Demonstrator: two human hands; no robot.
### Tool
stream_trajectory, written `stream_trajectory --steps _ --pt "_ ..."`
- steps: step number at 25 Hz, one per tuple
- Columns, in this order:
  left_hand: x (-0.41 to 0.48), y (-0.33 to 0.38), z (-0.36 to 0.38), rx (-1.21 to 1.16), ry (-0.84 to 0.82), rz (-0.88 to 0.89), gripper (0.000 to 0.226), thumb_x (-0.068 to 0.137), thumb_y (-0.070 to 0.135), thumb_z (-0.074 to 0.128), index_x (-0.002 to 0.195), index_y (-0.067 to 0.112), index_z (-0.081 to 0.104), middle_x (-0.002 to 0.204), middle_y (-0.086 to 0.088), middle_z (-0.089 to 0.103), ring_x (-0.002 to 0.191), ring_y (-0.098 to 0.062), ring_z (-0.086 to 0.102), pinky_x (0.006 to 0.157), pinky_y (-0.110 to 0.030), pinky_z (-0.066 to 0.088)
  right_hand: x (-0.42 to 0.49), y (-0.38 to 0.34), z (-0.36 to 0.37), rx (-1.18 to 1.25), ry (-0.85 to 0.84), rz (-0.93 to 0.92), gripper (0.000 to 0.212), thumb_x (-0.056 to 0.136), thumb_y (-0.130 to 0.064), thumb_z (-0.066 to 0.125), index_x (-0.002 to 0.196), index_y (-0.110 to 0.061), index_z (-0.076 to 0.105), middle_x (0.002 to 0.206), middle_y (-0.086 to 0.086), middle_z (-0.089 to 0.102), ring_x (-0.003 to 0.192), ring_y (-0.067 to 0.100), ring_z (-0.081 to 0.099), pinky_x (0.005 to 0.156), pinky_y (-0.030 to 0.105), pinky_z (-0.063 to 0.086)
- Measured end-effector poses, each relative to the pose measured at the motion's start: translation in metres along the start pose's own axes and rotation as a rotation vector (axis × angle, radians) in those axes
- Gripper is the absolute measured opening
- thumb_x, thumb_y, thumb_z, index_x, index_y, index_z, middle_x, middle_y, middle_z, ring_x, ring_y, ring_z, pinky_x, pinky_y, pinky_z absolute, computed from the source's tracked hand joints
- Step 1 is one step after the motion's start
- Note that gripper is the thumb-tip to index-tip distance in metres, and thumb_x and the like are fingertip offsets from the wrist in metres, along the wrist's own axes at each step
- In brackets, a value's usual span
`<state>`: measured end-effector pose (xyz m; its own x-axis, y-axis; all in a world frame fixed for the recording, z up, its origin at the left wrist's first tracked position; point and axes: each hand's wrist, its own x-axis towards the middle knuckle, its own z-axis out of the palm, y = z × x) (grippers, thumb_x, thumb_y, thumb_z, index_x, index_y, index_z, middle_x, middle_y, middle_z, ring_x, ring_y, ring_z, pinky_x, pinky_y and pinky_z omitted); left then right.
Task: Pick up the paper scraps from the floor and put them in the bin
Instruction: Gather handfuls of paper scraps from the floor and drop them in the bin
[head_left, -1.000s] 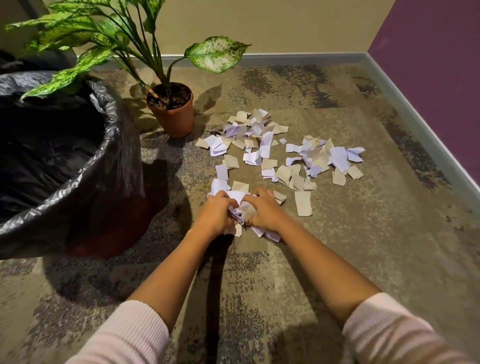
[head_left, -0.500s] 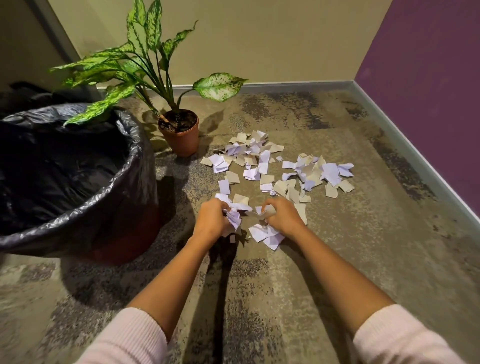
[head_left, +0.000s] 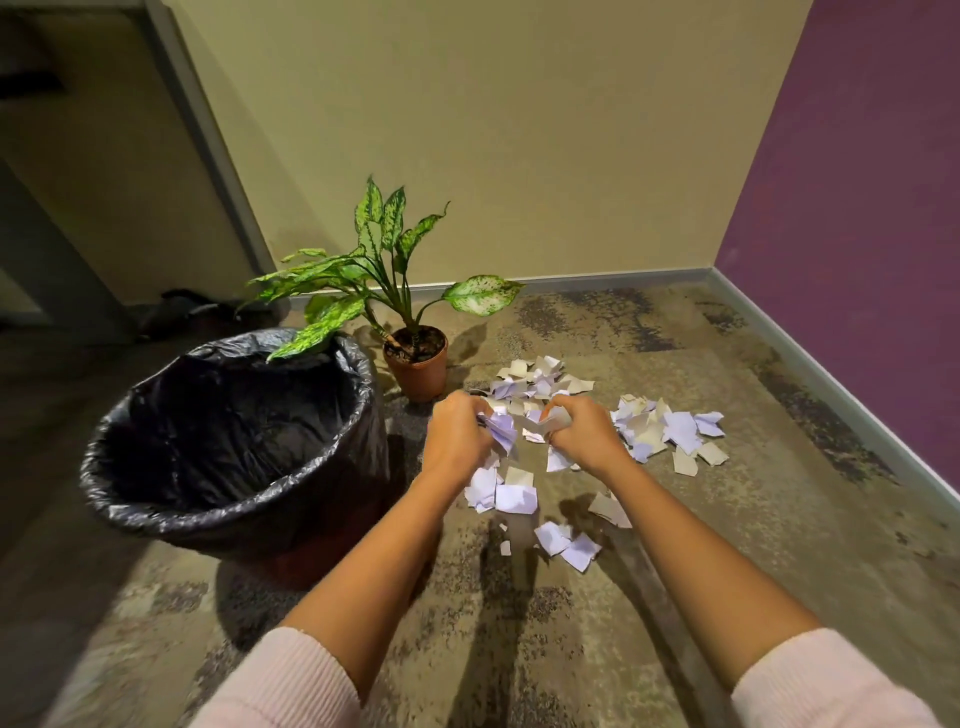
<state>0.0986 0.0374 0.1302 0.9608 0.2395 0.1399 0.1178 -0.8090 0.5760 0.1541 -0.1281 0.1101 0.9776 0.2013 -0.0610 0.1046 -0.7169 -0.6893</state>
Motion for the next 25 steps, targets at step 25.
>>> stream_trajectory --steps 25 --pt "-0.031 -0.153 -0.203 0.086 0.308 -0.353 0.007 0.070 0.012 0.066 0.073 0.018 0.068 0.080 -0.004 0.063 0.074 -0.025 0.059 0.057 -0.030 0.043 0.016 -0.267 0.116 -0.021 -0.173 -0.502 0.033 0.078 -0.005 0.068 0.110 -0.013 0.064 0.112 0.014 0.050 0.107 0.033 0.052 0.080 0.030 0.042"
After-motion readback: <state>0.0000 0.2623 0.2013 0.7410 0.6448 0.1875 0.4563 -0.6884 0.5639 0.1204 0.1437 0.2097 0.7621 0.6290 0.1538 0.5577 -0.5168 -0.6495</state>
